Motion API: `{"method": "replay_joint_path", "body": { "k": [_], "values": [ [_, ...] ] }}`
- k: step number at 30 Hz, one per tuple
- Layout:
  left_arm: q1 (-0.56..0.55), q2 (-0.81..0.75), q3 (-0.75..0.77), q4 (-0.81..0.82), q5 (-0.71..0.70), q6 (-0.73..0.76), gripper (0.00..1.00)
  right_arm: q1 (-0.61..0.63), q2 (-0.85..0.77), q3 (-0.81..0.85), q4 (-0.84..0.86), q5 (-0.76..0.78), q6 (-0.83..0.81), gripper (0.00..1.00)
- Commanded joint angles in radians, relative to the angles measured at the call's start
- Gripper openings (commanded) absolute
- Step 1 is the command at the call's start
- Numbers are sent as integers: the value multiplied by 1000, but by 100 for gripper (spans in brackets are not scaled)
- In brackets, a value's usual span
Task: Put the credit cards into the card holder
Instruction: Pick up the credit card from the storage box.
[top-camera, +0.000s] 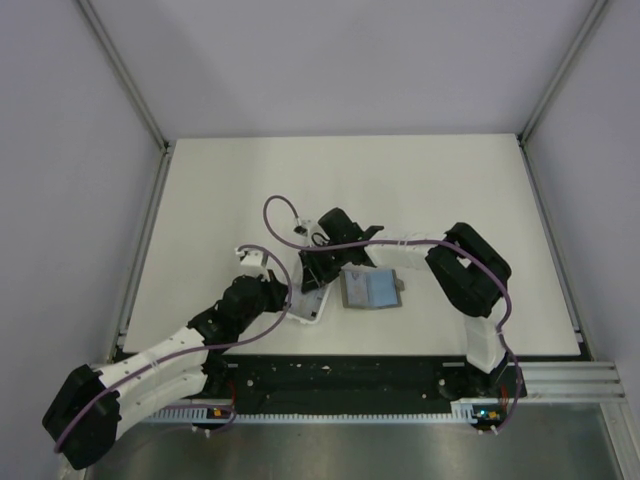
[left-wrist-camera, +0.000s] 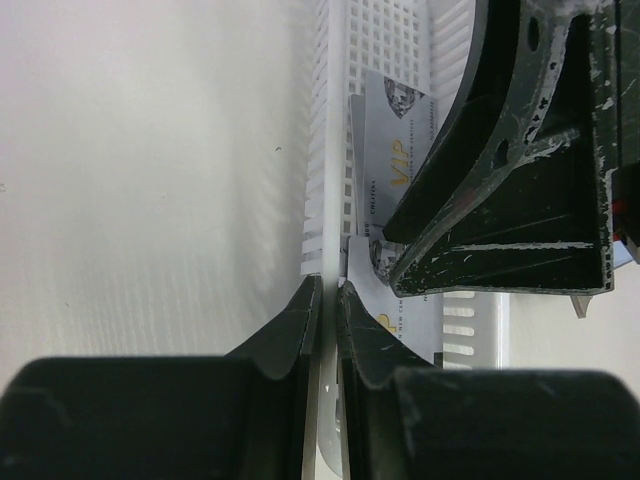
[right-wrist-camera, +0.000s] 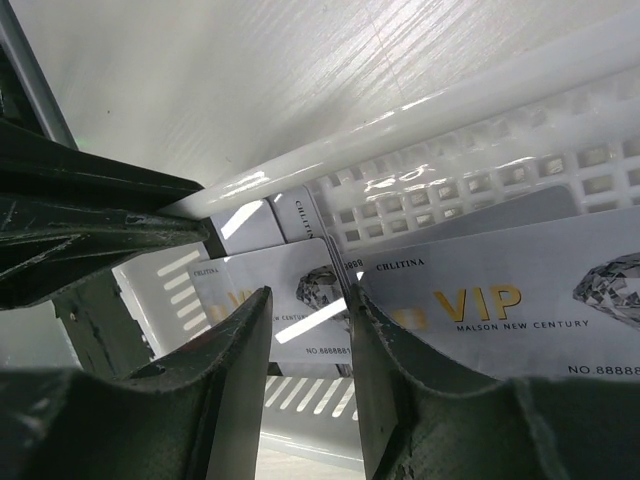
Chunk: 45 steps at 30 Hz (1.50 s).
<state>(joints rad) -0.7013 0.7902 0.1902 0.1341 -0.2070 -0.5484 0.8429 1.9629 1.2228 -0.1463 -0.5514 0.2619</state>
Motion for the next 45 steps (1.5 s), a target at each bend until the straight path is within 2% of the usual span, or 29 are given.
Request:
{"method": "replay_joint_path", "body": {
  "k": [1,13,22,25,31,36,38,40,42,45],
  "values": [
    [0,0,26,35,-42,-1,0,25,-68,-9,8,-136,10,36],
    [2,24,37,21,-52,-10,0,25,-91,0,27,-255,36,36],
    [2,38,40,24,-51,-15,0,25,-94,-48,28,-269,28,33],
    [2,41,41,22,-51,-15,0,25,-104,-62,22,-219,25,25],
    [0,41,48,-10,-97,-48,0,24,-203,-117,46,3,91,2],
    [3,40,77,-44,-126,-80,0,5,-347,-187,122,143,181,0],
    [2,41,101,-77,-144,-90,8,-14,-406,-219,166,169,229,0],
    [3,41,138,-128,-161,-102,23,-42,-449,-249,183,180,279,0],
    [3,32,170,-169,-164,-101,34,-77,-478,-270,198,144,324,0],
    [3,3,204,-180,-152,-85,45,-122,-524,-305,215,107,382,0]
  ]
}}
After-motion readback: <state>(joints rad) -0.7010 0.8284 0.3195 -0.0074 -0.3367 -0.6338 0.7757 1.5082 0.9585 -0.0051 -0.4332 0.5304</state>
